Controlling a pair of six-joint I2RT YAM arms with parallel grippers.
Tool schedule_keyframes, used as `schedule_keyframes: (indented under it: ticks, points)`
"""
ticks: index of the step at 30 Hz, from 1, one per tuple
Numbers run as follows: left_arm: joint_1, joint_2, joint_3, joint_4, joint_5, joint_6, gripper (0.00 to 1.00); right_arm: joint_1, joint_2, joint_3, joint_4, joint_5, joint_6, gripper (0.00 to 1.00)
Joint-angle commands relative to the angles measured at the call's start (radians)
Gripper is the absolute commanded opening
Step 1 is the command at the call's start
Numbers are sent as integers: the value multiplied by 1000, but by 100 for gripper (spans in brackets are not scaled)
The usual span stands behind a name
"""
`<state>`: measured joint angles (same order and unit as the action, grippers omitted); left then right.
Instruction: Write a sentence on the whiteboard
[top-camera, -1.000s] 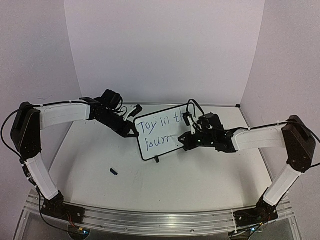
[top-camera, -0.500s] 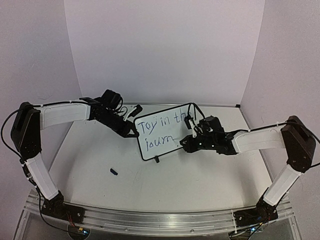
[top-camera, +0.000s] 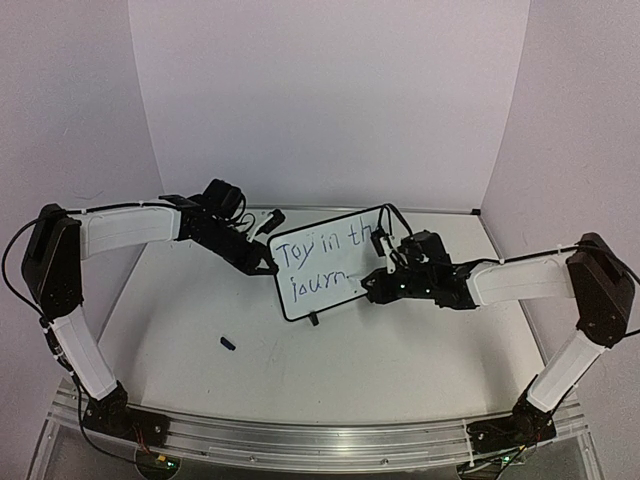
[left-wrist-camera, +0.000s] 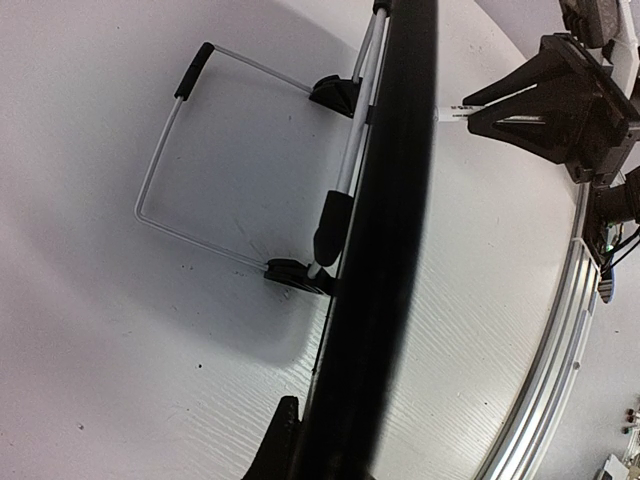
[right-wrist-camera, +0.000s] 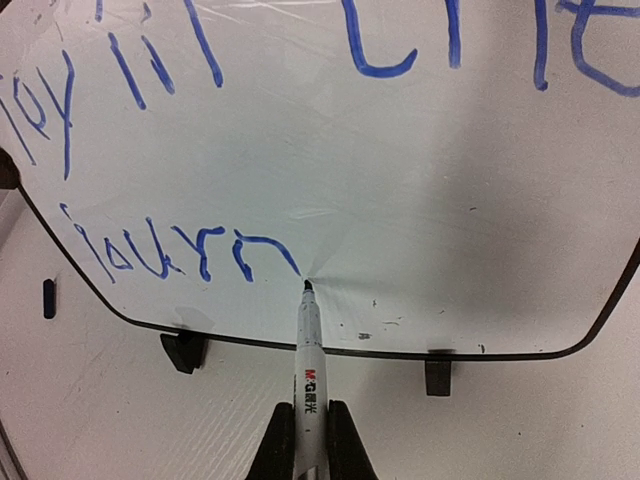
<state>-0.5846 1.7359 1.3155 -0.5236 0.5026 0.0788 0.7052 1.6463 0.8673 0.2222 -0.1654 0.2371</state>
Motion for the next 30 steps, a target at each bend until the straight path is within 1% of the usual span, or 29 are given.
schedule_keyframes:
  ticks: [1, 21, 30]
  points:
    - [-12, 42, 8, -58, -80, 23, 0, -5, -54, -6, 14, 28, 2, 0]
    - [-14, 43, 8, -58, -79, 24, 0, -23, -1, 42, 10, 48, 4, 0]
    - [-15, 48, 10, -58, -78, 23, 0, -36, -16, 41, 6, 63, 5, 0]
